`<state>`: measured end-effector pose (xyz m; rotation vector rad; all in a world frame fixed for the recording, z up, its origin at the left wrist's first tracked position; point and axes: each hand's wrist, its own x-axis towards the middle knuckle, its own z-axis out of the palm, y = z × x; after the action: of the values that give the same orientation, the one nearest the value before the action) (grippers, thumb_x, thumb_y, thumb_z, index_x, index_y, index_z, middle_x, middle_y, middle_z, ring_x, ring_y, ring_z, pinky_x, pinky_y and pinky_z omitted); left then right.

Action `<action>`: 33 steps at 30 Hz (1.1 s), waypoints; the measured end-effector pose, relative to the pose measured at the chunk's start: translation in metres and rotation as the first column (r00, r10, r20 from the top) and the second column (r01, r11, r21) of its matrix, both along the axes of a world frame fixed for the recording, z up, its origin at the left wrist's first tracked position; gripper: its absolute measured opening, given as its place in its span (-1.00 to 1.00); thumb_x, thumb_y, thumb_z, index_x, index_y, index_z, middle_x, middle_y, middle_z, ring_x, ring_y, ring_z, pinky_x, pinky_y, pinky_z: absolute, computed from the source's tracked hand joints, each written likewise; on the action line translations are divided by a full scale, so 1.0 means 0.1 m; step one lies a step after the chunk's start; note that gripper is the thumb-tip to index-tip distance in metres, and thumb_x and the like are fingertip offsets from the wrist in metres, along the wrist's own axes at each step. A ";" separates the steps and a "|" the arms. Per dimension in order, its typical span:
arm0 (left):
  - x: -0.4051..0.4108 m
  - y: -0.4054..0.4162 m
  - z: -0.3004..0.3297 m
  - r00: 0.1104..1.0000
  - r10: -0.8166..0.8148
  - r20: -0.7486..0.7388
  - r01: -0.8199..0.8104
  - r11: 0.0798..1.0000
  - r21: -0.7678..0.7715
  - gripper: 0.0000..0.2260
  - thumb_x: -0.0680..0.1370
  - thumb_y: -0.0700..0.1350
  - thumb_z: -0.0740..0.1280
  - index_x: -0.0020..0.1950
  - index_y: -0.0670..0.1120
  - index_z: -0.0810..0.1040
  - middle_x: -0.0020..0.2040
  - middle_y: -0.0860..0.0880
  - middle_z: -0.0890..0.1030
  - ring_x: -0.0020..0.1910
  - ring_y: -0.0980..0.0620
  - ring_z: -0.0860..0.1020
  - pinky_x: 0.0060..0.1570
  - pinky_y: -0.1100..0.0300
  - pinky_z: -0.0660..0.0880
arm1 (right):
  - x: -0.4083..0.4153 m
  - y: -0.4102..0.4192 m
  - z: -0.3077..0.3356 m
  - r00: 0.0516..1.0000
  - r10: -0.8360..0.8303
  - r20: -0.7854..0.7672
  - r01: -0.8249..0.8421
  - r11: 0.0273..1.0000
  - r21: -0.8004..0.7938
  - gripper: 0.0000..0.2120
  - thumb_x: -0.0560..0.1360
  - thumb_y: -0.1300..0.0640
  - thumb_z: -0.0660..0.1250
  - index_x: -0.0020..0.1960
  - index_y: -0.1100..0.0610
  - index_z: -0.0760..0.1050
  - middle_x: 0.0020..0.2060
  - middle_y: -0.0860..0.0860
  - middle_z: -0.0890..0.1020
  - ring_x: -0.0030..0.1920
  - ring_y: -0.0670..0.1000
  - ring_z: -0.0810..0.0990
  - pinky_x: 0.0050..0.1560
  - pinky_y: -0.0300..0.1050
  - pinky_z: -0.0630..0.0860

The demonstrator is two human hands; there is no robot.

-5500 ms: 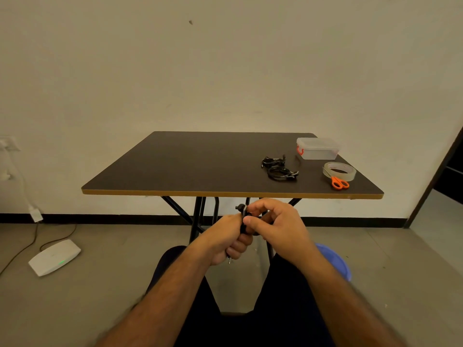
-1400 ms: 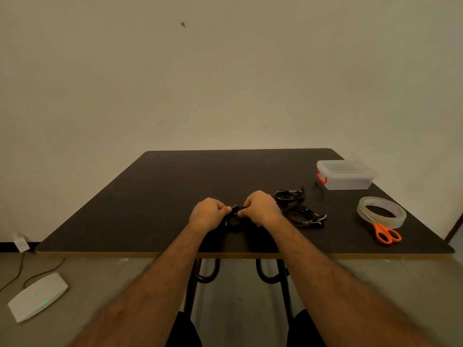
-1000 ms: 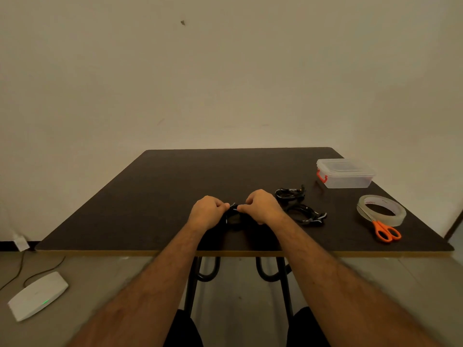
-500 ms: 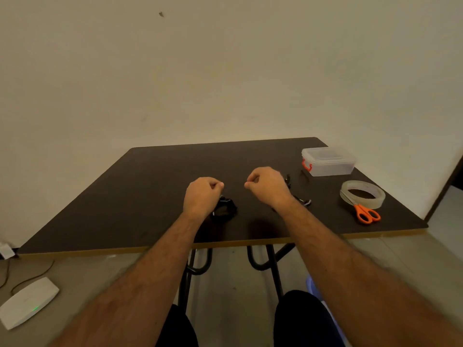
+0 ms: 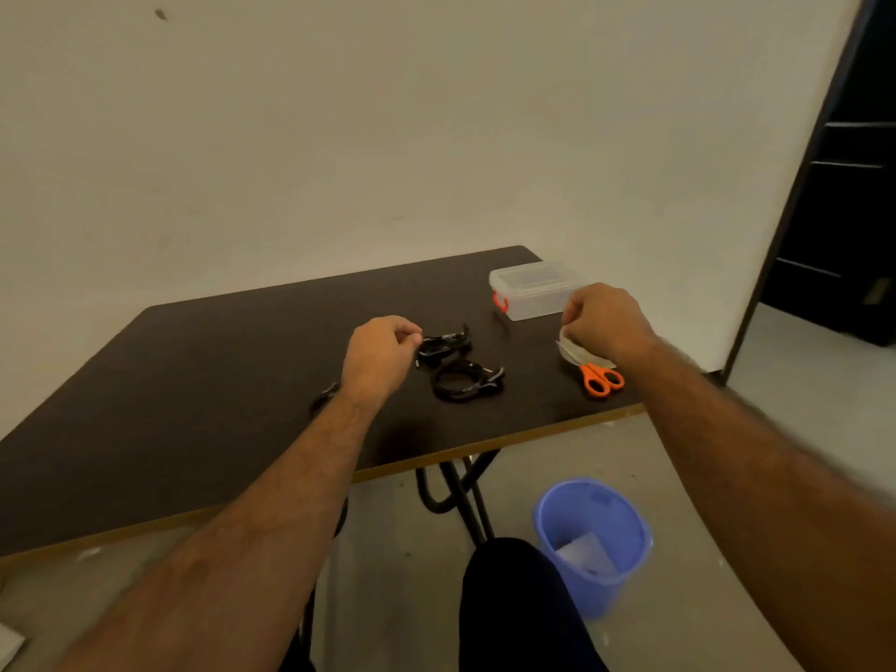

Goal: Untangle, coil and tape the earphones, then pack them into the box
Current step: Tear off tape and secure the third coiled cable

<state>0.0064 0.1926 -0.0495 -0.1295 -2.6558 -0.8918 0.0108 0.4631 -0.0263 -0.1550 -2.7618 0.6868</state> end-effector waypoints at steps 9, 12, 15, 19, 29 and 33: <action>-0.09 1.29 -0.11 0.972 -0.171 0.161 0.178 0.983 -0.033 -0.83 0.60 -0.08 0.34 0.15 -0.06 0.65 0.11 -0.02 0.65 0.11 0.07 0.57 0.21 0.09 0.48 | 0.09 0.33 -0.28 0.981 -0.087 0.175 0.076 0.994 0.073 -0.92 0.49 0.12 0.44 -0.05 0.11 0.65 -0.16 0.03 0.65 -0.11 -0.03 0.63 0.04 -0.06 0.61; -0.19 1.51 -0.18 0.963 -0.131 0.237 0.154 0.985 -0.082 -0.82 0.58 -0.05 0.37 0.12 -0.08 0.66 0.07 -0.04 0.66 0.09 0.02 0.60 0.09 0.11 0.50 | 0.12 0.32 -0.36 0.981 -0.085 0.172 0.070 0.993 0.090 -0.89 0.49 0.08 0.44 -0.02 0.09 0.64 -0.17 0.01 0.65 -0.11 -0.03 0.62 0.04 -0.06 0.61; -0.30 1.68 -0.22 0.955 -0.092 0.281 0.123 0.988 -0.093 -0.81 0.56 -0.04 0.40 0.08 -0.12 0.67 0.01 -0.07 0.67 0.01 -0.02 0.61 -0.09 0.15 0.47 | 0.15 0.31 -0.39 0.979 -0.069 0.191 0.047 0.992 0.115 -0.85 0.49 0.06 0.44 0.02 0.09 0.62 -0.14 0.03 0.65 -0.09 -0.01 0.62 0.04 -0.05 0.60; -0.38 1.83 -0.26 0.944 -0.044 0.327 0.059 0.998 -0.034 -0.87 0.53 -0.12 0.40 0.02 -0.14 0.67 -0.03 -0.10 0.67 -0.06 -0.06 0.62 -0.17 0.13 0.53 | 0.18 0.31 -0.42 0.972 -0.067 0.225 0.029 0.986 0.167 -0.75 0.50 0.03 0.42 0.13 0.08 0.56 -0.04 0.05 0.64 -0.02 0.03 0.61 0.07 -0.05 0.58; -0.42 1.93 -0.40 0.941 -0.103 0.322 0.012 0.962 0.274 -0.89 0.55 -0.19 0.40 0.02 -0.05 0.69 -0.04 0.01 0.65 -0.04 0.07 0.56 -0.02 0.13 0.55 | 0.20 0.38 -0.44 0.957 0.015 0.291 0.045 0.979 -0.199 -0.90 0.51 0.11 0.43 0.00 0.11 0.61 -0.21 0.04 0.67 -0.31 -0.06 0.70 -0.19 -0.16 0.66; -0.40 1.95 -0.40 0.935 -0.122 0.332 -0.002 0.936 0.351 -0.96 0.53 -0.12 0.43 -0.06 -0.02 0.69 -0.08 0.01 0.67 -0.06 0.04 0.60 -0.01 0.05 0.59 | 0.27 0.41 -0.38 0.953 0.101 0.286 0.015 0.927 -0.375 -0.89 0.52 0.20 0.41 0.04 0.10 0.59 -0.16 0.07 0.66 -0.30 -0.03 0.71 -0.26 -0.15 0.67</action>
<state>-0.0339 0.3877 -0.0898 0.0378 -2.7628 -1.5147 0.0374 0.5036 -0.0644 -0.3016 -2.8892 1.2998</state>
